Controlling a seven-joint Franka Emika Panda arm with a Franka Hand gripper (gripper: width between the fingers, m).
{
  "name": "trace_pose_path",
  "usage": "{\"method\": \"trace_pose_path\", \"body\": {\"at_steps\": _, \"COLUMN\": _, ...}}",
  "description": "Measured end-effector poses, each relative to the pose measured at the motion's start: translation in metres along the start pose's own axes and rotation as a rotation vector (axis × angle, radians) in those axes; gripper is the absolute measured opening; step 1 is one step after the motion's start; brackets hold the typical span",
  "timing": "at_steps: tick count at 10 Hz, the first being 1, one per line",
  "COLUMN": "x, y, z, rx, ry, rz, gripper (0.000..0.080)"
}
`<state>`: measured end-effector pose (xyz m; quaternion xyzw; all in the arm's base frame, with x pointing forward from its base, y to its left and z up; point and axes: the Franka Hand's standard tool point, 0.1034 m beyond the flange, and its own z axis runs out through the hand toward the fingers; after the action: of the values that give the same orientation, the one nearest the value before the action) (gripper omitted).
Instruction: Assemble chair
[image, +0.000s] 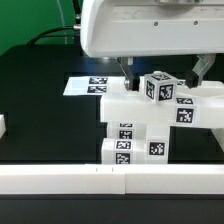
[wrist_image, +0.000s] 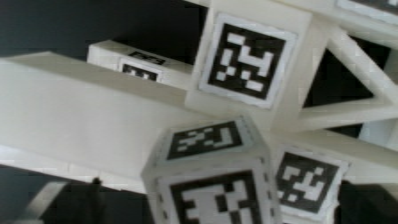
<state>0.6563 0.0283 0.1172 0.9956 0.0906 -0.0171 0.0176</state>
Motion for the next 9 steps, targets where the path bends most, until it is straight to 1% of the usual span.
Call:
{"method": "trace_pose_path", "body": {"at_steps": 2, "x": 0.0, "y": 0.0004, "z": 0.0002, "rx": 0.0, "ry": 0.0, "rz": 0.004, "gripper": 0.0648}}
{"method": "trace_pose_path", "body": {"at_steps": 4, "x": -0.0001, "y": 0.001, "z": 0.0005, "rx": 0.0, "ry": 0.0, "rz": 0.005, "gripper": 0.0384}}
{"method": "trace_pose_path", "body": {"at_steps": 5, "x": -0.0001, "y": 0.0011, "z": 0.0005, "rx": -0.001, "ry": 0.0, "rz": 0.005, "gripper": 0.0286}}
{"method": "trace_pose_path", "body": {"at_steps": 9, "x": -0.0005, "y": 0.0037, "z": 0.0005, "rx": 0.0, "ry": 0.0, "rz": 0.05, "gripper": 0.0288}}
